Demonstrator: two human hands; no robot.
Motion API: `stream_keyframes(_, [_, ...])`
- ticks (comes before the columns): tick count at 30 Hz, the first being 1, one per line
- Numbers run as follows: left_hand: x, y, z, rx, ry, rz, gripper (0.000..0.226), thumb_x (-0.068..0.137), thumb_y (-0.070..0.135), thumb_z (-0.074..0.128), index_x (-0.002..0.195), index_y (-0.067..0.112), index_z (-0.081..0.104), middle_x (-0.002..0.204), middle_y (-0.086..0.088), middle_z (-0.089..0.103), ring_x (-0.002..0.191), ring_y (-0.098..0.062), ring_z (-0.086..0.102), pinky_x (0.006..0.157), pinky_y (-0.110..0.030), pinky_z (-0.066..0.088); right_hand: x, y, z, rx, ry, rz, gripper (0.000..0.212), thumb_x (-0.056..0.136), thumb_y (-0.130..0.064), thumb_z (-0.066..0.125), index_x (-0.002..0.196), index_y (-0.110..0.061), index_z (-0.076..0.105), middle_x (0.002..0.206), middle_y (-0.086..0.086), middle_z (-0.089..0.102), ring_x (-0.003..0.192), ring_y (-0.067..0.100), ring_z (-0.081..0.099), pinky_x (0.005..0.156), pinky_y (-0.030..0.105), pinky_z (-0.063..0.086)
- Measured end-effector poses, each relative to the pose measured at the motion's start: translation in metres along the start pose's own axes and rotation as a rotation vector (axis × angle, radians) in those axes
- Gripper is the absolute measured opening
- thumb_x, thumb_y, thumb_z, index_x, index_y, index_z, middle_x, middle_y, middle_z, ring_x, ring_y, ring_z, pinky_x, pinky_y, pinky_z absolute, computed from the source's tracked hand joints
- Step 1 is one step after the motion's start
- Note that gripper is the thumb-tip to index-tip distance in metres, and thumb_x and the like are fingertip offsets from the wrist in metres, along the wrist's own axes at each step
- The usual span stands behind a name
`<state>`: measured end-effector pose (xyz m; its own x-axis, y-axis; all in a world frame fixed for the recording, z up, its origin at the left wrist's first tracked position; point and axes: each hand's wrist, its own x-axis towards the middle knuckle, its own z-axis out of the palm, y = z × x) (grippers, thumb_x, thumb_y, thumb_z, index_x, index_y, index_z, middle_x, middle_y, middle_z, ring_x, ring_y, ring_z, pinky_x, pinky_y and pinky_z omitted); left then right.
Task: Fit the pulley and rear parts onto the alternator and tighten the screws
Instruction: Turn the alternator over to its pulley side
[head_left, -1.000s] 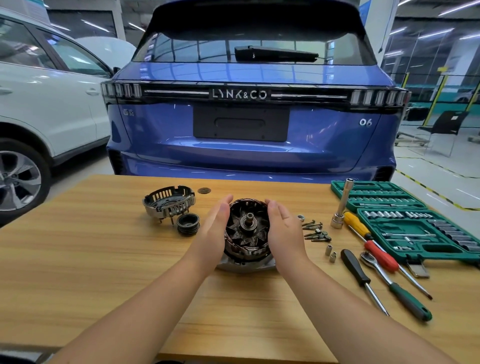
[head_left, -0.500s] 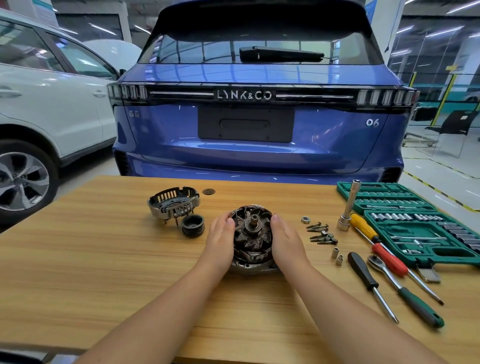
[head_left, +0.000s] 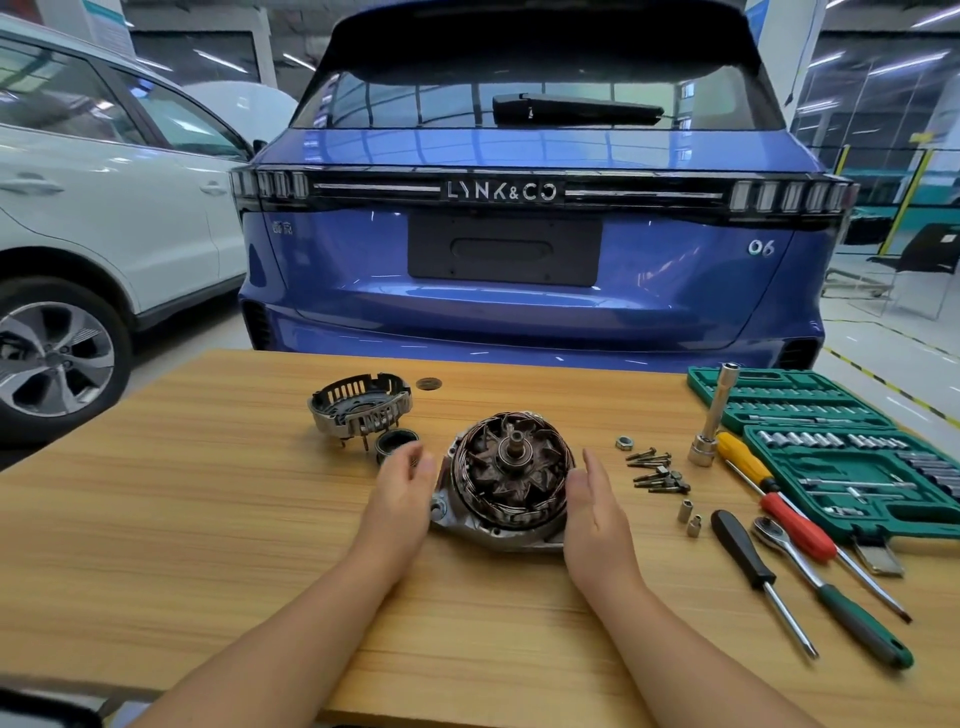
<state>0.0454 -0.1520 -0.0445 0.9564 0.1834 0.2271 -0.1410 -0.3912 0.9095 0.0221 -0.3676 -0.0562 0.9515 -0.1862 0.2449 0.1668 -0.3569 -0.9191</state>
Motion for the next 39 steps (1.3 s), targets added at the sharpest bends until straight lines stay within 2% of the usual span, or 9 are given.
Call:
stream_keyframes(5, [0.025, -0.006, -0.037, 0.245, 0.182, -0.007, 0.054, 0.092, 0.031, 0.069, 0.140, 0.021, 0.046, 0.132, 0.000, 0.051, 0.116, -0.017, 0.053, 0.089, -0.032, 0.045, 0.000, -0.003, 0.001, -0.033, -0.011, 0.033, 0.087, 0.088, -0.072, 0.021, 0.157, -0.021, 0.031, 0.158, -0.004, 0.040, 0.146, 0.014, 0.032, 0.114, 0.025, 0.024])
stream_keyframes(10, [0.048, -0.010, -0.071, 0.612, 0.186, -0.153, 0.080, 0.085, 0.031, 0.075, 0.151, 0.038, 0.030, 0.148, -0.008, 0.038, 0.131, -0.029, 0.042, 0.100, -0.047, 0.046, 0.001, -0.003, 0.000, -0.017, -0.015, 0.035, 0.084, 0.089, -0.072, 0.021, 0.150, -0.019, 0.044, 0.146, -0.003, 0.054, 0.138, 0.016, 0.044, 0.116, 0.038, 0.035])
stream_keyframes(16, [0.070, -0.004, -0.085, 1.061, 0.035, 0.003, 0.083, 0.088, 0.041, 0.071, 0.155, 0.039, 0.022, 0.165, 0.002, 0.018, 0.147, -0.029, 0.024, 0.112, -0.048, 0.037, 0.001, -0.005, 0.001, 0.007, -0.001, 0.029, 0.076, 0.088, -0.072, 0.022, 0.139, -0.025, 0.053, 0.117, -0.021, 0.056, 0.119, 0.007, 0.049, 0.093, 0.023, 0.035])
stream_keyframes(18, [0.074, -0.004, -0.083, 1.059, -0.025, 0.010, 0.082, 0.089, 0.038, 0.070, 0.156, 0.035, 0.022, 0.161, 0.005, 0.029, 0.141, -0.026, 0.035, 0.107, -0.046, 0.044, 0.001, -0.004, 0.001, 0.014, -0.009, 0.031, 0.070, 0.088, -0.073, 0.022, 0.129, -0.027, 0.055, 0.118, -0.021, 0.059, 0.118, 0.007, 0.051, 0.093, 0.023, 0.041])
stream_keyframes(21, [0.076, -0.002, -0.077, 1.015, -0.014, -0.003, 0.076, 0.090, 0.030, 0.069, 0.154, 0.032, 0.027, 0.151, 0.003, 0.042, 0.127, -0.025, 0.047, 0.093, -0.042, 0.050, 0.003, -0.002, 0.001, 0.008, -0.008, 0.035, 0.075, 0.091, -0.073, 0.022, 0.138, -0.023, 0.054, 0.127, -0.010, 0.062, 0.123, 0.011, 0.053, 0.100, 0.031, 0.042])
stream_keyframes(28, [0.080, -0.007, -0.069, 1.001, 0.012, -0.001, 0.065, 0.093, 0.024, 0.066, 0.150, 0.024, 0.034, 0.141, -0.002, 0.040, 0.115, -0.024, 0.050, 0.076, -0.034, 0.047, 0.004, 0.002, 0.001, 0.008, -0.012, 0.044, 0.086, 0.088, -0.083, 0.020, 0.139, -0.022, 0.053, 0.129, -0.007, 0.063, 0.122, 0.013, 0.054, 0.103, 0.037, 0.044])
stream_keyframes(31, [0.076, -0.010, -0.066, 0.988, 0.003, 0.000, 0.069, 0.092, 0.025, 0.067, 0.151, 0.025, 0.031, 0.144, -0.003, 0.037, 0.116, -0.024, 0.049, 0.077, -0.033, 0.050, 0.004, 0.001, 0.000, 0.019, -0.003, 0.041, 0.090, 0.080, -0.086, 0.018, 0.132, -0.024, 0.057, 0.116, -0.014, 0.065, 0.112, 0.007, 0.057, 0.090, 0.029, 0.045])
stream_keyframes(35, [0.073, -0.014, -0.065, 0.970, -0.004, -0.004, 0.072, 0.091, 0.023, 0.069, 0.151, 0.025, 0.029, 0.150, -0.003, 0.032, 0.120, -0.025, 0.050, 0.075, -0.033, 0.050, 0.005, 0.002, 0.000, 0.005, 0.023, 0.049, 0.065, 0.095, -0.071, 0.026, 0.129, -0.026, 0.059, 0.105, -0.022, 0.063, 0.102, 0.002, 0.057, 0.078, 0.014, 0.038])
stream_keyframes(39, [0.070, -0.015, -0.064, 0.939, -0.017, -0.016, 0.082, 0.091, 0.024, 0.069, 0.156, 0.026, 0.020, 0.158, -0.002, 0.024, 0.130, -0.026, 0.045, 0.083, -0.036, 0.051, 0.006, 0.004, -0.001, 0.000, 0.023, 0.060, 0.061, 0.098, -0.066, 0.027, 0.132, -0.025, 0.058, 0.111, -0.018, 0.063, 0.110, 0.010, 0.056, 0.080, 0.020, 0.039])
